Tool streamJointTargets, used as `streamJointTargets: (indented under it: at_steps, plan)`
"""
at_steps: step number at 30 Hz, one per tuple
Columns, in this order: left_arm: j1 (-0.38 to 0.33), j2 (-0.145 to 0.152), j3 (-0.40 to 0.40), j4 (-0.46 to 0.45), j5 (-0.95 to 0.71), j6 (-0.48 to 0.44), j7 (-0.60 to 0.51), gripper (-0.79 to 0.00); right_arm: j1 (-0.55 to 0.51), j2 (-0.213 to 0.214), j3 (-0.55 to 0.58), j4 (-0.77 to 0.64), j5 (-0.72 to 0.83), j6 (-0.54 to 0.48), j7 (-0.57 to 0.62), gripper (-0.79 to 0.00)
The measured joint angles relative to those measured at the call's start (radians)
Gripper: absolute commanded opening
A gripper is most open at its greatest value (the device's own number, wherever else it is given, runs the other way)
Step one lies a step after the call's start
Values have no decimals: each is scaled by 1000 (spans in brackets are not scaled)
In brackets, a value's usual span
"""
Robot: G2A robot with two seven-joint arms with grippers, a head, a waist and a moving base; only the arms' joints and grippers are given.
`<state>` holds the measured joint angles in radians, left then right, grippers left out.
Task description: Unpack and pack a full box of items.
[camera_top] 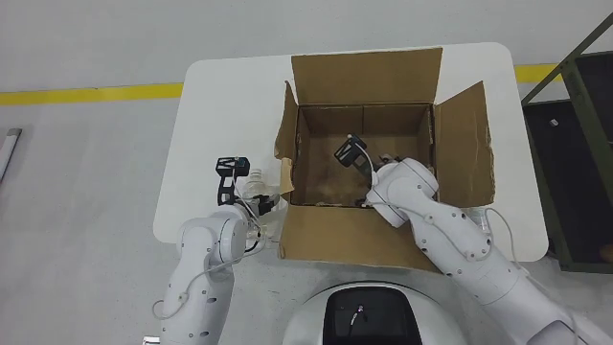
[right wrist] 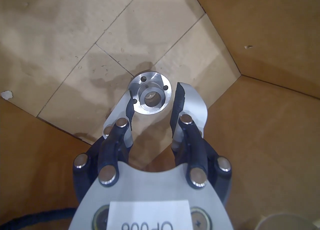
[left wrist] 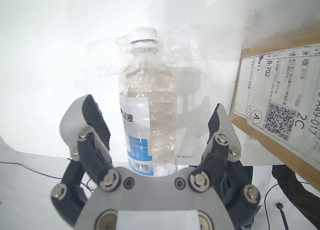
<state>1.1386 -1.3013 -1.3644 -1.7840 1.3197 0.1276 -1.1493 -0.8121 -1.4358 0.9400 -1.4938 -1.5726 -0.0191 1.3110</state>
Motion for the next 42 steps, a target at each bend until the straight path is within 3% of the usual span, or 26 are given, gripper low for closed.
streamJointTargets:
  at_steps: [25,31,36,42]
  plan:
    - [0,0,0,0,0,0,0,0,-4,-24,29,56,-3,10,-46,-446]
    - [0,0,0,0,0,0,0,0,0,-31,28,60,-1,4,-48,-603]
    - [0,0,0,0,0,0,0,0,1,-35,33,63,2,0,-51,-785]
    - [0,0,0,0,0,0,0,0,-1,-38,50,31,10,5,-56,-785]
